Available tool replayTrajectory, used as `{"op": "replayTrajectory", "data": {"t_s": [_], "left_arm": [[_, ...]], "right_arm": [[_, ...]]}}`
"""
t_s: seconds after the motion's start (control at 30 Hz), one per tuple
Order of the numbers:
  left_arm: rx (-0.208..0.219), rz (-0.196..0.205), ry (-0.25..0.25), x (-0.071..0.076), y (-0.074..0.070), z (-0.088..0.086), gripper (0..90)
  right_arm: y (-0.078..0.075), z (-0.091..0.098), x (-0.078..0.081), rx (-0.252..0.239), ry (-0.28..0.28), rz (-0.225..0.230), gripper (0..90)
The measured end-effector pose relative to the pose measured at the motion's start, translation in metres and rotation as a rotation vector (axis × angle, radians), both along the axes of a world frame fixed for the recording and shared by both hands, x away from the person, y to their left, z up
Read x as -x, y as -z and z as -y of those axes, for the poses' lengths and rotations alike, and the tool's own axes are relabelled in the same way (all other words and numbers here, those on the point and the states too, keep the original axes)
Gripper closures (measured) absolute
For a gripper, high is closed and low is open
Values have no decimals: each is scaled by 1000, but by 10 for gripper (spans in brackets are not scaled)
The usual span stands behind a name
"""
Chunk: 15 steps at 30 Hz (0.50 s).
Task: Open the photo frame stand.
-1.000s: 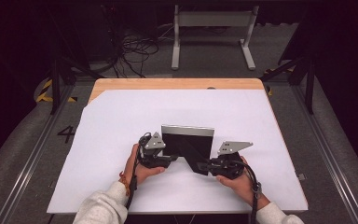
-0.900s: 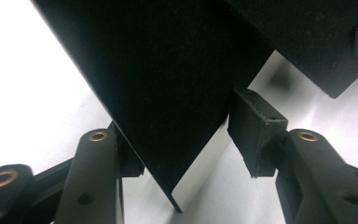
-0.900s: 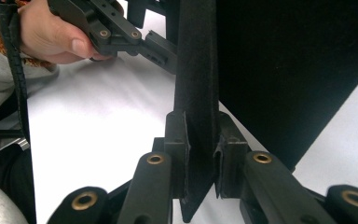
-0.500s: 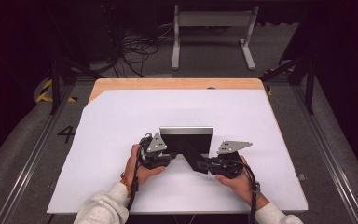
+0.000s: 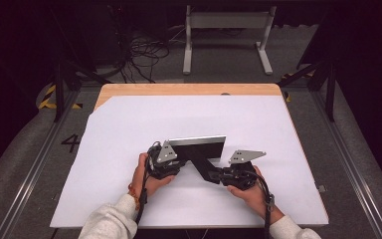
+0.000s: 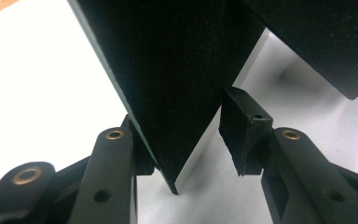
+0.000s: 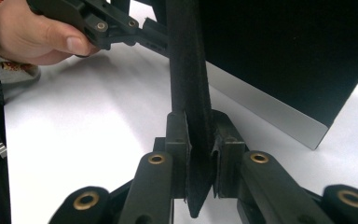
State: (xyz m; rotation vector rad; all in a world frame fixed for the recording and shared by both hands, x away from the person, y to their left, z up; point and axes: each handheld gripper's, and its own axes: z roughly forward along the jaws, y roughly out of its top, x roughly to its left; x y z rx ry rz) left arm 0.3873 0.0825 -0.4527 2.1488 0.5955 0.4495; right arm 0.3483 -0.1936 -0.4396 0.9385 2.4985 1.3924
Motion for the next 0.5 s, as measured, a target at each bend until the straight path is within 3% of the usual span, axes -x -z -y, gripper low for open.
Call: {"op": "replayTrajectory", "data": {"t_s": [0.5], "left_arm": [[-14,9,-12,-1,-1,-4,592]], "right_arm": [[6,-7,5,54,-23,16,839]]}}
